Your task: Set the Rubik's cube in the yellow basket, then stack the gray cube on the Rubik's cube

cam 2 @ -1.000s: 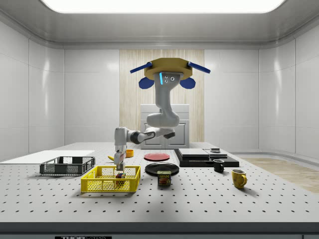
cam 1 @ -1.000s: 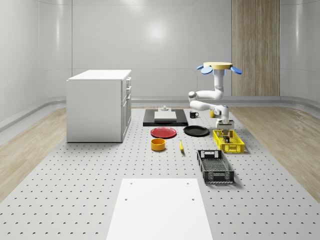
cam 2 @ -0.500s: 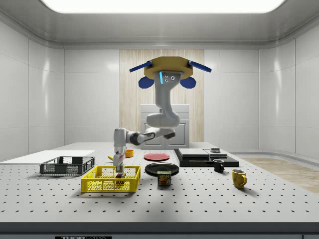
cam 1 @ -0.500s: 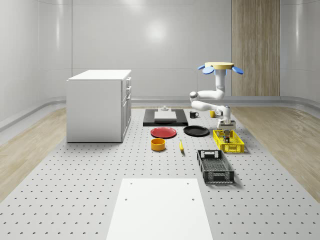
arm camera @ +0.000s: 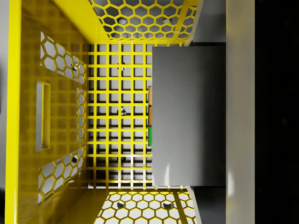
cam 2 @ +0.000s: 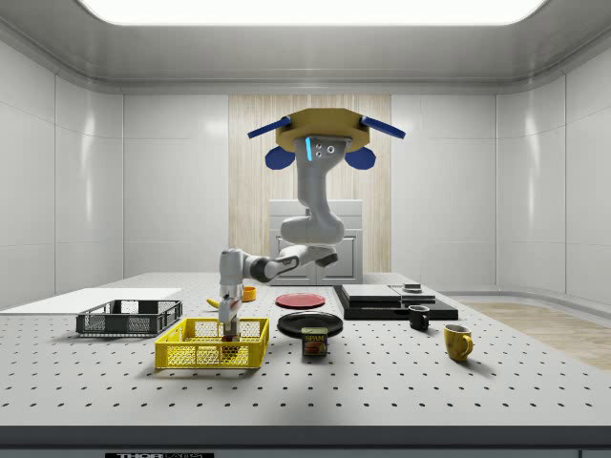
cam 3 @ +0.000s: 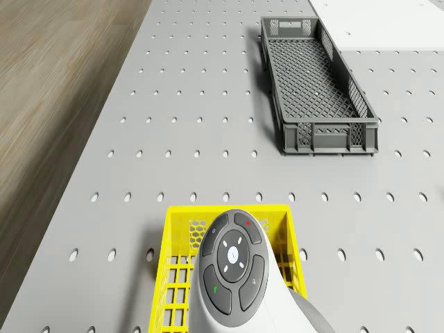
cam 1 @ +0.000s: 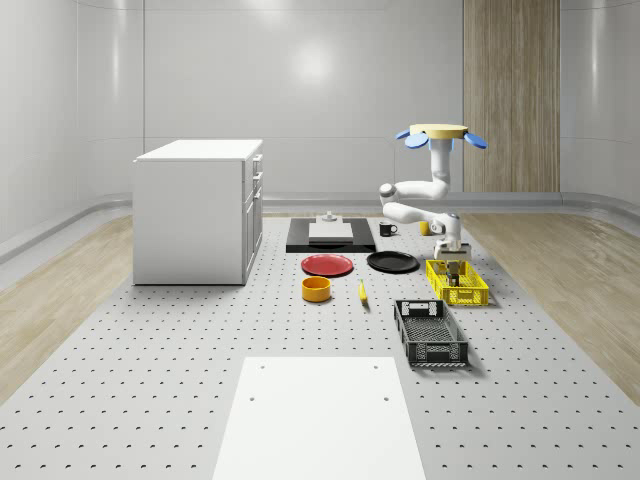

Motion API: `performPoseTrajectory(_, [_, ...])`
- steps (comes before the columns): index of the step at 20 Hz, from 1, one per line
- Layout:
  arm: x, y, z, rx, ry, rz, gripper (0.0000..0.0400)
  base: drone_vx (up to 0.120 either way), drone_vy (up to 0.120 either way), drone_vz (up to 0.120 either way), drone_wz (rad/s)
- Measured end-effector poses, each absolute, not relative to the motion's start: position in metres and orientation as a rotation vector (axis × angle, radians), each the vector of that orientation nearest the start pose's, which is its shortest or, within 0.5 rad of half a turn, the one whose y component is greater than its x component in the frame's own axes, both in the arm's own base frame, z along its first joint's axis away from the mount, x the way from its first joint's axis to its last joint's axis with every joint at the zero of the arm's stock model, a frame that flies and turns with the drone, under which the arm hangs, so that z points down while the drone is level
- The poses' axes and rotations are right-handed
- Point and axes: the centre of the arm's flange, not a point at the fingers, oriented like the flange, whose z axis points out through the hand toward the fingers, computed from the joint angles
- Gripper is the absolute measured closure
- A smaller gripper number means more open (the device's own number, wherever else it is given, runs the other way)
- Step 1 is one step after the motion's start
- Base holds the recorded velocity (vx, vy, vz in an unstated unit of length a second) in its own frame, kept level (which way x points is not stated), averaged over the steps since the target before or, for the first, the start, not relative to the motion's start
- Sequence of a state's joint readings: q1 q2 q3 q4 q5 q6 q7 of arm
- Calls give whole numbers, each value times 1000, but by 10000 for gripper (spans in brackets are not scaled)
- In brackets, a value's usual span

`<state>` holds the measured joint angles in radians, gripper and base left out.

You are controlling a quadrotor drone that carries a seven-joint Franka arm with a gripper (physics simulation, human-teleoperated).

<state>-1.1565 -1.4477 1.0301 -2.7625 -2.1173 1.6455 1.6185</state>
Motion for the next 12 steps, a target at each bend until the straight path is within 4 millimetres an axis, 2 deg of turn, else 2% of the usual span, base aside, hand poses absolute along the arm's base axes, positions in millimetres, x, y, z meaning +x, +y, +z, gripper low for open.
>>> performPoseTrajectory(3, [306,12,598,0,-2,786,149,0,0,0,0])
performPoseTrajectory(4, [306,12,599,0,-2,786,138,0,0,0,0])
performPoseTrajectory(7, [305,12,598,0,-2,786,65,0,0,0,0])
performPoseTrajectory(12, [305,12,584,0,-2,786,19,0,0,0,0])
